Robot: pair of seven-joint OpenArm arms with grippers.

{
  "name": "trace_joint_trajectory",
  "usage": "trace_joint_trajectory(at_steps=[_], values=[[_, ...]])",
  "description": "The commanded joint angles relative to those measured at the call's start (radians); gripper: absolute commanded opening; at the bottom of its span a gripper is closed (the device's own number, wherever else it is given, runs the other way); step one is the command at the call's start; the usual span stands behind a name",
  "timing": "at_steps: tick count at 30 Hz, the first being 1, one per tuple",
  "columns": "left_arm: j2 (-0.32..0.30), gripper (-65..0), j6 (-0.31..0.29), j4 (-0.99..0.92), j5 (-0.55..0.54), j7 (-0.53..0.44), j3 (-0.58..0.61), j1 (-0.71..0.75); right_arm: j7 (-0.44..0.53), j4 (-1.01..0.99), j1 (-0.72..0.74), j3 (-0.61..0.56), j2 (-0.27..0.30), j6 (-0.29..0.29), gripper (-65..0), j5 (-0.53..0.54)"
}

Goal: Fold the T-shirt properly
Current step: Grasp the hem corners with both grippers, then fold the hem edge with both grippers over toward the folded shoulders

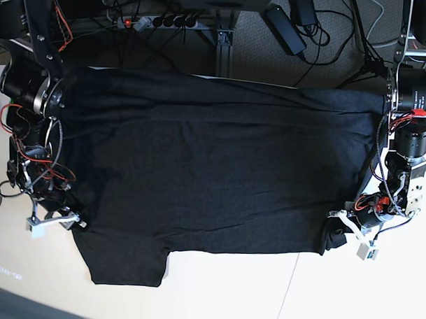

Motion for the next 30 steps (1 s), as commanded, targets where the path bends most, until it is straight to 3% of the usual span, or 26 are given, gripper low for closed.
trace_joint_trajectory(at_steps=[1,3,5,12,18,21,27,30], values=[[-0.009,-65.0,-0.020,0.005,0.013,0.035,0.002,-0.014,-0.053,-0.001,0.018,-0.018,0.006,0.053,-36.5,-0.025],[-0.012,-65.0,-0.022,0.005,0.013,0.038,0.002,-0.014,-0.053,0.000,0.031,-0.042,0.011,0.053,-47.3,-0.028],[-0.018,-65.0,-0.023,0.005,0.008,0.037,0.002,-0.015,-0.053,0.020,0.032,-0.056,0.012,0.054,-65.0,-0.029],[-0.082,-65.0,-0.058,0.005,-0.185,0.066,0.002,-0.040,-0.126,0.172,0.024,-0.057,0.023,0.057,-65.0,-0.061],[-0.147,-65.0,-0.058,0.067,-0.458,0.299,0.002,-0.058,-0.290,0.328,0.014,-0.069,0.092,0.064,-65.0,0.140],[-0.182,-65.0,-0.058,0.139,-0.558,0.381,0.002,-0.035,-0.325,0.403,-0.030,-0.093,0.143,0.064,-65.0,0.208],[-0.246,-65.0,-0.058,0.281,-0.609,0.412,0.002,0.058,-0.396,0.557,-0.182,-0.121,0.237,0.064,-65.0,0.320],[-0.265,-65.0,-0.058,0.319,-0.608,0.413,0.002,0.099,-0.399,0.629,-0.259,-0.121,0.282,0.064,-65.0,0.321]])
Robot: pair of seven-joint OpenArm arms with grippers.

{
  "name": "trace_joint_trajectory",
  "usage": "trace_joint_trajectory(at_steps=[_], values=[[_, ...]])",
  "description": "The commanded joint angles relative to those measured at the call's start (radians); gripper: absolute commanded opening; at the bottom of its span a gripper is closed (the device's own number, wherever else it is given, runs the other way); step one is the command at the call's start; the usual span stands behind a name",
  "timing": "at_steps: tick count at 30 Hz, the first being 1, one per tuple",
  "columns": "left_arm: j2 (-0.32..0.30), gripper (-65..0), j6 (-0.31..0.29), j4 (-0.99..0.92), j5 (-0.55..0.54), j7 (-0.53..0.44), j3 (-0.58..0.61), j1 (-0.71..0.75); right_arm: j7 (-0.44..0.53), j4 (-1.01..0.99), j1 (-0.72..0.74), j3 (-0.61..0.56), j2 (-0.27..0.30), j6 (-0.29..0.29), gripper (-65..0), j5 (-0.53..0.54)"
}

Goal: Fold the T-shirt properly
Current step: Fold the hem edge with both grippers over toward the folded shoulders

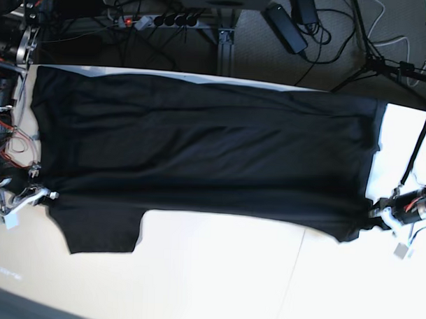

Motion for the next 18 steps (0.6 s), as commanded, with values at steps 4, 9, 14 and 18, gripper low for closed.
trace_joint_trajectory(at_steps=[4,9,14,18], values=[[-0.034,-65.0,-0.022,0.021,-0.014,-0.016,-0.007,0.010,0.018,0.091,-0.063,0.008,0.069,0.060,-65.0,0.022],[-0.034,-65.0,-0.022,0.021,-0.025,-0.015,-0.007,0.043,0.016,0.118,-0.141,0.009,0.080,0.060,-65.0,0.021],[-0.034,-65.0,-0.022,0.021,-0.031,-0.019,-0.007,0.055,0.031,0.118,-0.190,0.009,0.071,0.059,-65.0,-0.027],[-0.034,-65.0,-0.022,0.021,-0.037,-0.019,-0.007,0.055,0.031,0.118,-0.185,0.016,0.072,0.052,-43.4,-0.055]])
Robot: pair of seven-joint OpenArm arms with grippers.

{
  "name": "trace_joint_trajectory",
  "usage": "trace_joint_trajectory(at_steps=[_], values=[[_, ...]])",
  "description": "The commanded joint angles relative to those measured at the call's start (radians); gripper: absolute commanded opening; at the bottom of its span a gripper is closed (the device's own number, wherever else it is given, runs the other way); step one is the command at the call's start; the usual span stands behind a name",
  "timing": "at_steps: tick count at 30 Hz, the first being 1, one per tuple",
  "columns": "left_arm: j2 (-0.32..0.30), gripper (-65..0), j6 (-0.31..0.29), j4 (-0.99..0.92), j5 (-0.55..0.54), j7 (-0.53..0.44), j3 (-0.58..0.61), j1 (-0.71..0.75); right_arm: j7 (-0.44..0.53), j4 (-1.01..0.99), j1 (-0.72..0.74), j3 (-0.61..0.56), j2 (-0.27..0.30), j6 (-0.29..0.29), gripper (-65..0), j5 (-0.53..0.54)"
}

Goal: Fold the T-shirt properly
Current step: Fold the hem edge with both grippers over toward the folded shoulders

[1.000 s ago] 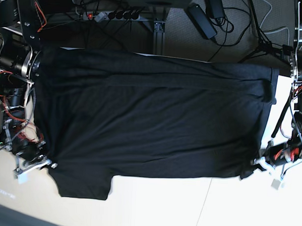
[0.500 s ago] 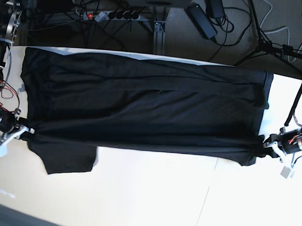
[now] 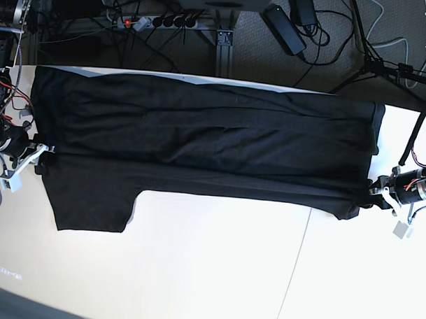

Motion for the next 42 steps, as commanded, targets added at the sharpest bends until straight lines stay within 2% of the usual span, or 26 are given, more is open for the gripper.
trace_joint_trajectory(at_steps=[1,2,3,6,11,21,27,38,39,40,41,42], values=[[-0.025,-65.0,-0.022,0.013,-0.014,-0.018,-0.008,-0.027,0.024,0.015,0.024,0.022,0.031,0.053,-34.6,0.010],[-0.025,-65.0,-0.022,0.013,-0.014,-0.018,-0.008,-0.027,0.034,0.015,0.032,0.031,0.031,0.053,-28.6,0.011],[-0.025,-65.0,-0.022,0.013,-0.014,-0.018,-0.008,-0.027,0.048,0.015,0.040,0.042,0.031,0.053,-26.4,0.011],[-0.025,-65.0,-0.022,0.013,-0.013,-0.017,-0.008,-0.026,0.092,0.015,0.074,0.074,0.031,0.053,-26.4,0.006],[-0.025,-65.0,-0.022,0.013,-0.014,-0.014,-0.008,-0.027,0.117,-0.013,0.159,0.076,0.016,0.053,-26.4,-0.058],[-0.025,-65.0,-0.022,0.013,-0.014,-0.010,-0.008,-0.026,0.264,-0.352,0.343,0.072,-0.035,0.053,-26.4,-0.179],[-0.025,-65.0,-0.022,0.014,-0.016,-0.010,-0.008,-0.027,0.279,-0.475,0.379,0.070,-0.104,0.053,-26.4,-0.256],[-0.026,-65.0,-0.022,0.055,-0.013,-0.009,-0.008,-0.027,0.285,-0.508,0.387,0.069,-0.243,0.053,-26.7,-0.274],[-0.026,-65.0,-0.022,0.055,-0.013,-0.009,-0.008,-0.027,0.285,-0.508,0.387,0.069,-0.253,0.054,-27.3,-0.274],[-0.026,-65.0,-0.022,0.055,-0.013,-0.006,-0.008,-0.027,0.285,-0.507,0.387,0.069,-0.261,0.054,-31.2,-0.274],[-0.026,-65.0,-0.022,0.055,-0.014,-0.003,-0.008,-0.027,0.285,-0.502,0.387,0.069,-0.267,0.054,-38.1,-0.274],[-0.026,-65.0,-0.022,0.055,-0.014,-0.002,-0.008,-0.027,0.285,-0.494,0.386,0.069,-0.270,0.054,-47.8,-0.274]])
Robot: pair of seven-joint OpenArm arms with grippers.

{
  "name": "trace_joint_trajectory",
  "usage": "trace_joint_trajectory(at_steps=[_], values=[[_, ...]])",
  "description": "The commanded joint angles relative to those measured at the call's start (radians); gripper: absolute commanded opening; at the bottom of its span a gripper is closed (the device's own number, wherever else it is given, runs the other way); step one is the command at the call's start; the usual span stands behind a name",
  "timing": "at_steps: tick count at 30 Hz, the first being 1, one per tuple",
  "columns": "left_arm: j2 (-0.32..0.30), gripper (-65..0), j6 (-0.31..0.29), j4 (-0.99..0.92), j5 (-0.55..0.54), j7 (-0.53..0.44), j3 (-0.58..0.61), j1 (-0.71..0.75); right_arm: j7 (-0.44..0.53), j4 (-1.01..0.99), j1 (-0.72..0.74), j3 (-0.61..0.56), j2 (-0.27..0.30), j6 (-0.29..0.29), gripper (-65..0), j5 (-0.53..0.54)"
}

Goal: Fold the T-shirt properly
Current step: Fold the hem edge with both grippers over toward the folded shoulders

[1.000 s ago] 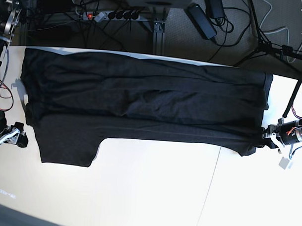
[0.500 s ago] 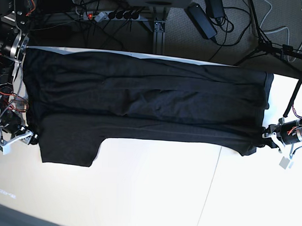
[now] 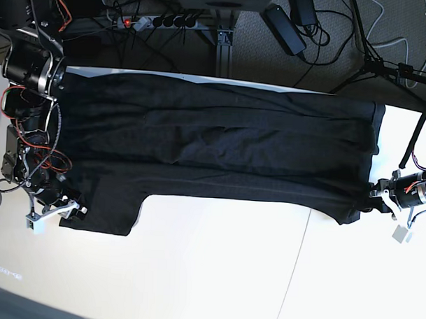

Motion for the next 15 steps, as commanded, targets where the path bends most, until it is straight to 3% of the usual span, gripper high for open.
trace_joint_trajectory(at_steps=[1,2,8,15], values=[[-0.023,-65.0,-0.023,0.016,-0.018,-0.011,-0.008,-0.025,-0.034,0.014,0.012,-0.002,0.002,0.056,-58.6,-0.013],[-0.026,-65.0,-0.023,0.016,-0.018,-0.009,-0.008,-0.024,-0.034,0.024,0.012,-0.002,0.002,0.056,-65.0,-0.009],[-0.068,-65.0,-0.023,0.041,-0.063,0.029,-0.008,-0.017,-0.049,0.121,0.012,-0.002,0.007,0.064,-65.0,-0.008],[-0.124,-65.0,-0.023,0.041,-0.093,0.044,-0.008,0.014,-0.113,0.219,0.010,-0.005,0.011,0.064,-65.0,0.075]])
